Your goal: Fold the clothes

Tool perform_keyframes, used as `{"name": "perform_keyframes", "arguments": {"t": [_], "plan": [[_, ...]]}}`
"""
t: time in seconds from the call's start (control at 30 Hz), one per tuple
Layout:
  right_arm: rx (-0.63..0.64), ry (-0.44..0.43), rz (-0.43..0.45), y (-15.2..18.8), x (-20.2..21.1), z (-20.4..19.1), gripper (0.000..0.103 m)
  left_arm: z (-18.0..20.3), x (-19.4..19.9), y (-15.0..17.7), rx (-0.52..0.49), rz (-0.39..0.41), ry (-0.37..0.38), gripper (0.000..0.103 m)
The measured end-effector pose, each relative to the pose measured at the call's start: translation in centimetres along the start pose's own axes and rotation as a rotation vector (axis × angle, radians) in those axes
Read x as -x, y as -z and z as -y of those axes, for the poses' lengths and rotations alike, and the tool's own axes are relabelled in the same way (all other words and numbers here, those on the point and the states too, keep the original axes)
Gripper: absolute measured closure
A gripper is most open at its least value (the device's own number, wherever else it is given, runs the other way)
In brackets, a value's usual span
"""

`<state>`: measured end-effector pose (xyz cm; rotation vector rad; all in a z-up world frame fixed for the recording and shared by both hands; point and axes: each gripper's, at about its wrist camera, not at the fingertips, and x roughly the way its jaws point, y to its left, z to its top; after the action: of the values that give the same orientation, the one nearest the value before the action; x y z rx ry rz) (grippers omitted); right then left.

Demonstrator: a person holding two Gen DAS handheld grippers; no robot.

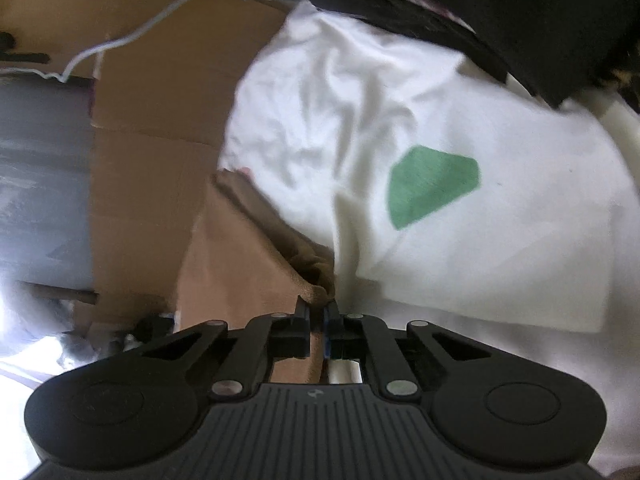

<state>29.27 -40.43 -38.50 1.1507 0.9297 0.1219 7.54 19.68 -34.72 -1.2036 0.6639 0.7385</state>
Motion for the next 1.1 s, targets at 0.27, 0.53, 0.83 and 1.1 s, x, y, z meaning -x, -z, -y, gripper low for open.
{"name": "perform_keyframes", "arguments": {"t": [0.27, 0.53, 0.83, 1.1], "plan": [[0.012, 0.005, -0.015, 0.4, -0.3, -0.1, 0.096, -0.6, -0.4, -0.3, 0.035, -0.014, 0.024, 0.067], [-0.001, -0.007, -0.054, 1.0, -1.5, 0.5, 0.080, -1.1, -1.3, -0.5, 0.045, -0.017, 0.047, 0.059], [-0.022, 0.016, -0.031, 0.4, -2.5, 1.2, 0.067, -1.6, -2.2, -1.0, 0.077, -0.011, 0.089, 0.058], [-0.070, -0.006, 0.001, 0.1, -3.4, 1.3, 0.067, -1.5, -2.8, -1.3, 0.084, 0.013, 0.133, 0.047]]}}
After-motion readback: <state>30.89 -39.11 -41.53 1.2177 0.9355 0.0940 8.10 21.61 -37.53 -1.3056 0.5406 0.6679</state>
